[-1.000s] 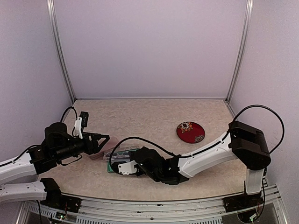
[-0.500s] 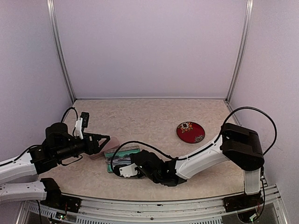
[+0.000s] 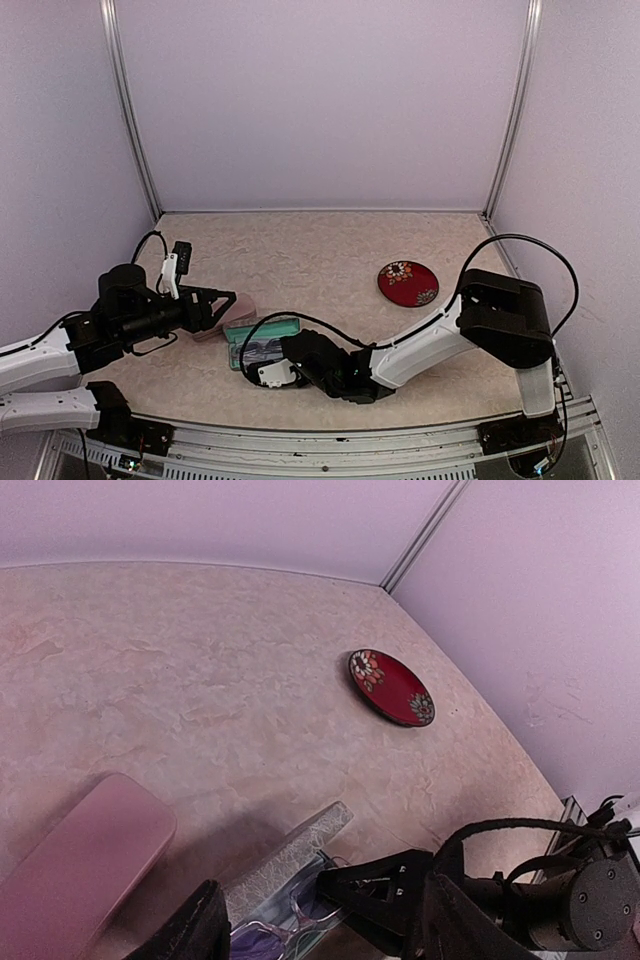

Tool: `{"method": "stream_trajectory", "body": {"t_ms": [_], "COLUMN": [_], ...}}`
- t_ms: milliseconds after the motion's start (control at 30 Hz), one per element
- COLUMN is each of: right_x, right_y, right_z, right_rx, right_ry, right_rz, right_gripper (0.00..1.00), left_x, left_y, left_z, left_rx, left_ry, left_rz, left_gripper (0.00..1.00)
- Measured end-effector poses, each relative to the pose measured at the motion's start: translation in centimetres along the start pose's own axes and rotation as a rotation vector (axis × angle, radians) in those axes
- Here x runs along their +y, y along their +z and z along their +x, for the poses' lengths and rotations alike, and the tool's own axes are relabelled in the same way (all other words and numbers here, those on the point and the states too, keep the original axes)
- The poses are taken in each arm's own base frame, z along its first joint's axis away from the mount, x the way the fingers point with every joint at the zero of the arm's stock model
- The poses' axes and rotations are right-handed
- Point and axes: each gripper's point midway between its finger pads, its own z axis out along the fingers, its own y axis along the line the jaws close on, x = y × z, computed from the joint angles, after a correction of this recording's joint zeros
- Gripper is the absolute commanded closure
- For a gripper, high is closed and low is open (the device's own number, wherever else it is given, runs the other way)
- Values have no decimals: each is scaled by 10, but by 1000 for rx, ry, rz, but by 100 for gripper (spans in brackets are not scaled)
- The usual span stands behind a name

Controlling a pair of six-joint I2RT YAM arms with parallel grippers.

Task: Organize the sunglasses
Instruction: Place the sunglasses in the sunglasses case.

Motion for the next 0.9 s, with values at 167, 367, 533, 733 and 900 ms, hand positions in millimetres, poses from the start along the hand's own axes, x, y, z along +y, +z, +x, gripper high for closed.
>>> {"method": "stream_trajectory", "body": {"t_ms": [167,367,533,733,900], "right_x": [2,-2,-5,-6,-6], "right_y": [1,1,1,1,1], "right_z": [1,0,-1,0,1], "right_rx": [4,6,11,16,17], "right_ry": [-2,4,14,27,46], "right_rz": [-2,7,19,23,20], "right_gripper": [77,68,62,60,60], "left_x": [1,2,1,2,3], "left_y": [0,0,1,1,2], "left_z": [2,4,3,5,6], "left_rx": [4,7,5,9,12], "left_ry": [-2,-3,-3,-3,-4], "left_rz": [-1,-1,0,-2,-3], "left_gripper": [36,36,36,36,36]}}
